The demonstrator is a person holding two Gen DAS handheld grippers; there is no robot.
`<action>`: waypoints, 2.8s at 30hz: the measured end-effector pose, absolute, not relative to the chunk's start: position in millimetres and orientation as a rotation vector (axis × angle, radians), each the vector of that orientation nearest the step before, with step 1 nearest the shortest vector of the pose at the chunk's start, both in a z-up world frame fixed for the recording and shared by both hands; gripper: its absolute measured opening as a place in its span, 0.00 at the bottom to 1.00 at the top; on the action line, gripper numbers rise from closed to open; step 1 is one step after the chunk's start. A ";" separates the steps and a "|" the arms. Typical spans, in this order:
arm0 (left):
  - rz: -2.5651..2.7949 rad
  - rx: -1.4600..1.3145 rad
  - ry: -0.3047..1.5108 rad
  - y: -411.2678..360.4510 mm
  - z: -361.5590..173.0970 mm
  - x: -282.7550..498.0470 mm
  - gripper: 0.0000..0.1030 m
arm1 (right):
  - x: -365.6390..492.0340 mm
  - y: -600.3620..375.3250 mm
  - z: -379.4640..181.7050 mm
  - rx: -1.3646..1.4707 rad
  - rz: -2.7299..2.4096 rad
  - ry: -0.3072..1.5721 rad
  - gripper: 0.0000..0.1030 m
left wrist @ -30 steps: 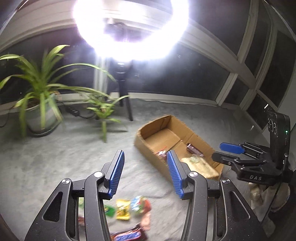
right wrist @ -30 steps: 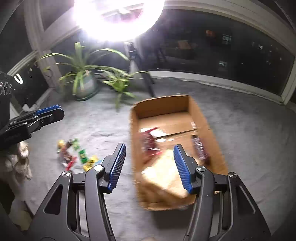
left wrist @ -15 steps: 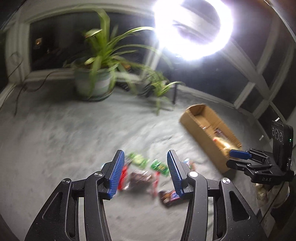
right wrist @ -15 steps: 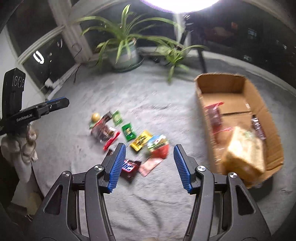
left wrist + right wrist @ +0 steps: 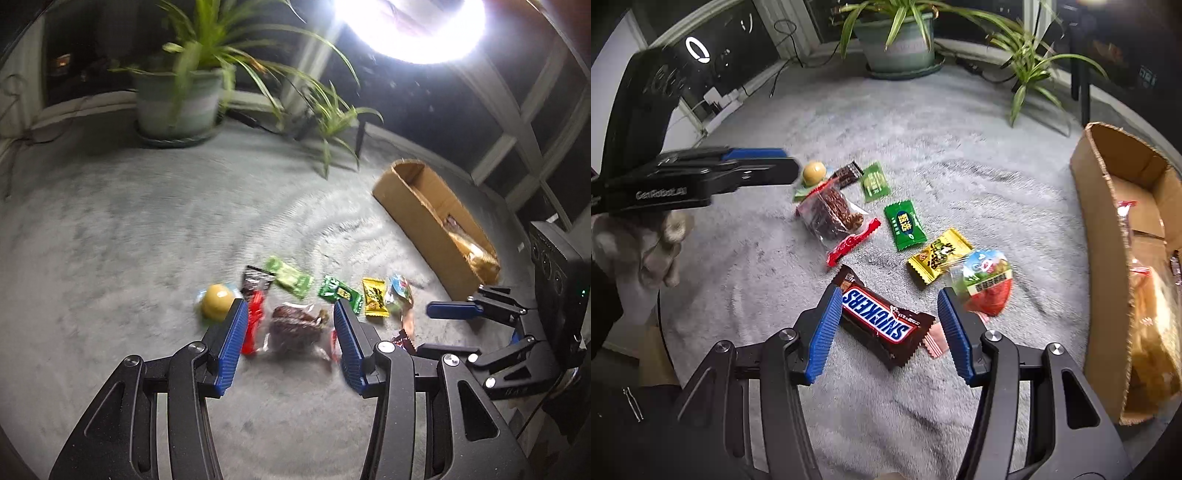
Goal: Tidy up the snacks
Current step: 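Grasp a second Snickers bar with the right tool while the left tool grasps another meat bag, then carry both snacks into the box and open both tools to release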
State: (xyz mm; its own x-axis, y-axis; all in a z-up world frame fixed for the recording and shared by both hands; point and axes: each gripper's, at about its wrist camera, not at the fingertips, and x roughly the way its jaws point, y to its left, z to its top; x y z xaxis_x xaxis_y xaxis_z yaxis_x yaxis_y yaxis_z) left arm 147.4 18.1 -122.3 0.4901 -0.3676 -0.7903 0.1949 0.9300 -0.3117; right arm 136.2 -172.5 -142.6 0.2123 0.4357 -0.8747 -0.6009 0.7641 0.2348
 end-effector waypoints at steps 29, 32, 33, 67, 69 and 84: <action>-0.497 -0.218 1.225 12.9 -165.8 162.1 0.45 | 132.8 -151.5 -171.4 -0.155 0.827 1.274 0.55; -0.516 -0.200 1.229 4.4 -163.1 153.6 0.45 | 130.9 -150.1 -170.0 -0.179 0.813 1.262 0.55; -0.520 -0.189 1.227 1.4 -161.8 151.2 0.45 | 130.1 -150.1 -169.6 -0.183 0.805 1.258 0.55; -0.468 0.067 1.175 -26.3 -172.5 169.2 0.36 | 123.1 -128.2 -178.2 -0.357 0.751 1.223 0.30; -0.456 0.053 1.166 -23.5 -171.0 168.6 0.35 | 121.8 -131.1 -177.1 -0.336 0.749 1.223 0.30; -0.459 -0.070 1.065 -24.9 -127.5 172.8 0.35 | 139.0 -199.0 -118.1 -0.157 0.654 1.099 0.30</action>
State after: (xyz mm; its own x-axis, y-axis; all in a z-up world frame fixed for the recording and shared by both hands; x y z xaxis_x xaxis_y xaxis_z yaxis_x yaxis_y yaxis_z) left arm 172.8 -24.9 -127.5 0.3999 -0.3954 -0.8269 0.3292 0.9039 -0.2730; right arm 139.0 -199.0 -118.1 0.2891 0.4122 -0.8640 -0.5624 0.8035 0.1951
